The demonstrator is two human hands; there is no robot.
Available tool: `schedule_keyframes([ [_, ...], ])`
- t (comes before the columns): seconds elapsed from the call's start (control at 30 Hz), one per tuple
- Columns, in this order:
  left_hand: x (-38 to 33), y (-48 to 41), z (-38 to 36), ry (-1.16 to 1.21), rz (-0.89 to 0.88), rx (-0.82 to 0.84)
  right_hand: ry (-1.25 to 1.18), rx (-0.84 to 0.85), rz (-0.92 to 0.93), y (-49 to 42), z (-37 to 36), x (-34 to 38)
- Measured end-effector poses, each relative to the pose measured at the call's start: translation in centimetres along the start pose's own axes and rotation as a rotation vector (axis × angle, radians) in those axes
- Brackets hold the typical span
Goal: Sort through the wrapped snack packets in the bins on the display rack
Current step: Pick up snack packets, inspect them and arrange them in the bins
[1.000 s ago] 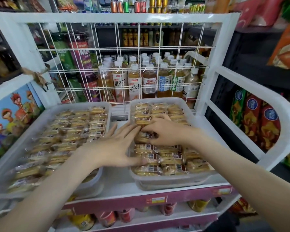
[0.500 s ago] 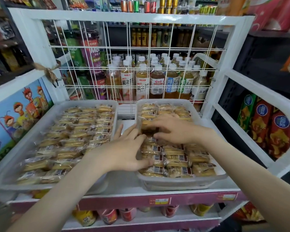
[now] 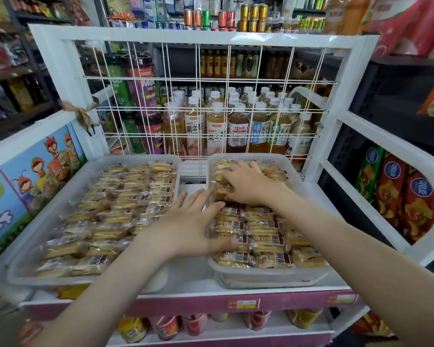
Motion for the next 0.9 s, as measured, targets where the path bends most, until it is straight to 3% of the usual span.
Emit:
schedule_keyframes([
  [0.1,0.0,0.1,0.0,0.009,0.005,-0.005,-0.065,-0.092,0.032,0.4,0.6,-0.1],
  [0.27,0.0,0.1,0.0,-0.004,0.009,-0.005,-0.661,-0.279,0.003,3.1,3.6,-2.2],
  [0.43,-0.6,0.7,0.8,0.035,0.008,-0.002,-0.915,-0.46,-0.122,7.2,4.8,-4.5],
  [0.67,-1.1,4.7,5.1,0.738,-0.048,-0.507,-1.514,-0.563,-0.043,13.3,2.5,-2.3],
  [0.77,-1.3,6.0,3.1,1.158,-0.047,-0.568,-1.709,-0.586,0.007,15.8,1.1,-0.3],
  [0.9,-3.5,8.5,0.0,1.414,-0.063,-0.659,-1.746,-0.63,-0.027,19.3,-1.9,1.6],
])
Point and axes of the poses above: each hand's wrist, its own y-axis away from the middle knuckle, its own z-axis out of the back of the hand, x = y × z, the point moved 8 cm from there along -y, towards the middle knuckle, and after that the axes turned 8 degrees about x, right-handed, at the moved point
